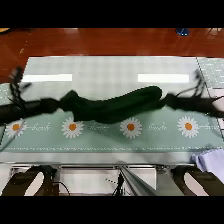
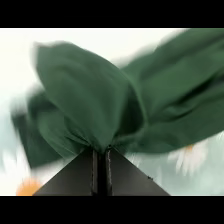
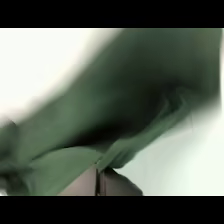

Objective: Fold the shirts.

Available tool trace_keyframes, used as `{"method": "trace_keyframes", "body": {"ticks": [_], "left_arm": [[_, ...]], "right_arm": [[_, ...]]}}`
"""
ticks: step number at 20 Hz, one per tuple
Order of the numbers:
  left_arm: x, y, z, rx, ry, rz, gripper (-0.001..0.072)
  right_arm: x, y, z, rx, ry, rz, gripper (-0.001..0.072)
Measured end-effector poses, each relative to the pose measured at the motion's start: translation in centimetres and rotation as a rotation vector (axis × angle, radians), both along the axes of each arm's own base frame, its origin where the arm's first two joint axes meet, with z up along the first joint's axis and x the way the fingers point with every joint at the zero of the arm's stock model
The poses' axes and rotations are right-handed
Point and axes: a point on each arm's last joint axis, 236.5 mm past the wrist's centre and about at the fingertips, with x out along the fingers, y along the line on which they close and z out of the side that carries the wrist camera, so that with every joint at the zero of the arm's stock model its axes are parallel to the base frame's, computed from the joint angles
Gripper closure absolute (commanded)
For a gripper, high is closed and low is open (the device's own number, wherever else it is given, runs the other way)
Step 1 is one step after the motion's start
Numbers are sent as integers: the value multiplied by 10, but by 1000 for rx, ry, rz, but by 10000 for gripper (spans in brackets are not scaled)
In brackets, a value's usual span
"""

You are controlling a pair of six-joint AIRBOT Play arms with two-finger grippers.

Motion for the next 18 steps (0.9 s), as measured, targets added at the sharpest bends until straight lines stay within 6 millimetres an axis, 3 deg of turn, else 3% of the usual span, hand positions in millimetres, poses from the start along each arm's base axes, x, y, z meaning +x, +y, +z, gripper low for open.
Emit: {"method": "trace_keyframes", "body": {"ticks": [2,5,7,10,12,14,16,18], "left_arm": [[15,1,66,12,-153,-3,674],[18,2,172,37,-396,-2,674],[7,5,236,74,-547,4,675],[-22,13,305,146,-692,32,674],[-45,20,329,178,-720,63,675],[-68,24,338,190,-712,90,675],[-90,26,336,188,-678,108,675],[-108,29,326,194,-620,118,675]], "right_arm": [[13,-9,89,-17,-216,-21,680],[6,-21,209,-51,-490,-57,680],[-9,-26,273,-71,-628,-80,680],[-35,-30,335,-105,-750,-109,680],[-52,-31,364,-133,-806,-122,680],[-70,-31,387,-163,-849,-124,680],[-86,-33,401,-209,-867,-131,680],[-99,-38,401,-274,-840,-135,680]]}}
